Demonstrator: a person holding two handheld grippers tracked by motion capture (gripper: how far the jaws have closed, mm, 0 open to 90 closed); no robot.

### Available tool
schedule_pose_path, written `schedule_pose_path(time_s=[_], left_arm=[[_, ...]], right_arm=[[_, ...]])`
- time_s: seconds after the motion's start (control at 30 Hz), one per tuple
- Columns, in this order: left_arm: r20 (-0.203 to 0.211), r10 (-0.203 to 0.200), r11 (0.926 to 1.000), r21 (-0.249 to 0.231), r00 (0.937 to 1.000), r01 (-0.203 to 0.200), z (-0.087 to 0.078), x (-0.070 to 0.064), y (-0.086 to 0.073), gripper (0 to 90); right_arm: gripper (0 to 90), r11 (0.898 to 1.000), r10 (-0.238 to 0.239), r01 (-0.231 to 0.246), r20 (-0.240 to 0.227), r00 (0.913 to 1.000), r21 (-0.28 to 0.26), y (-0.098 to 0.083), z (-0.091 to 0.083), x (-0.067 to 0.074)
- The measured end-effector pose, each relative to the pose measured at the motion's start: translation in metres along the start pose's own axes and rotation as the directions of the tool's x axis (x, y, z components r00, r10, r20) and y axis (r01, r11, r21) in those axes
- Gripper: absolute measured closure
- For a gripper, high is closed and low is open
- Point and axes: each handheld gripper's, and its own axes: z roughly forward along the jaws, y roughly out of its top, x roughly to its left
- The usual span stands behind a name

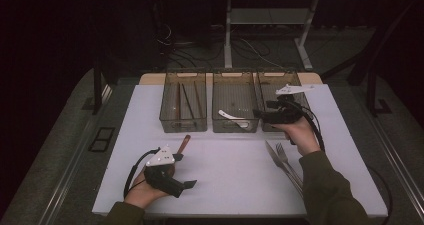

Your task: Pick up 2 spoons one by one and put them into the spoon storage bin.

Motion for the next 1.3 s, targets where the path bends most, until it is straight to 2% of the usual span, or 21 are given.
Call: schedule_pose_path(time_s=[0.1,0.17,0.27,0.4,0.5,0.8,0.9,1.07,1.3], left_arm=[[-0.001,-0.003,1.0000,-0.001,1.0000,0.003,0.000,0.000,0.000,0.5],[-0.002,-0.004,1.0000,0.000,1.0000,0.004,0.000,0.000,0.000,0.5],[-0.003,-0.003,1.0000,0.000,1.0000,0.003,0.000,0.000,0.000,0.5],[-0.002,-0.004,1.0000,-0.001,1.0000,0.004,0.000,0.000,0.000,0.5],[-0.001,-0.003,1.0000,-0.001,1.0000,0.003,0.000,0.001,0.000,0.5],[-0.008,-0.001,1.0000,0.003,1.0000,0.001,0.000,-0.001,0.000,0.5],[-0.009,-0.003,1.0000,0.004,1.0000,0.003,0.000,0.000,0.000,0.5],[-0.013,-0.003,1.0000,0.005,0.9999,0.003,0.000,0.000,0.000,0.5],[-0.015,-0.002,1.0000,0.004,0.9999,0.002,0.000,0.000,0.000,0.5]], right_arm=[[19.8,1.000,-0.004,0.004,0.006,1.0000,0.012,-0.004,-0.005,0.001],[19.1,1.000,-0.010,0.010,0.008,0.9999,0.003,-0.007,-0.009,0.002],[18.9,1.000,-0.003,0.002,-0.012,0.9999,-0.013,-0.012,-0.015,0.001],[18.9,1.000,-0.007,0.007,-0.007,1.0000,-0.017,-0.022,-0.021,0.002],[15.6,1.000,-0.016,0.016,0.008,0.9998,-0.013,-0.030,-0.026,0.002],[15.5,1.000,0.006,-0.005,0.022,0.9997,-0.021,-0.062,-0.044,-0.001],[15.6,1.000,-0.004,0.005,0.029,0.9996,-0.031,-0.072,-0.052,-0.003],[15.6,0.998,0.010,-0.009,0.030,0.9995,-0.056,-0.085,-0.063,-0.005],[15.6,0.999,-0.003,0.004,0.021,0.9998,-0.041,-0.104,-0.074,0.002]])
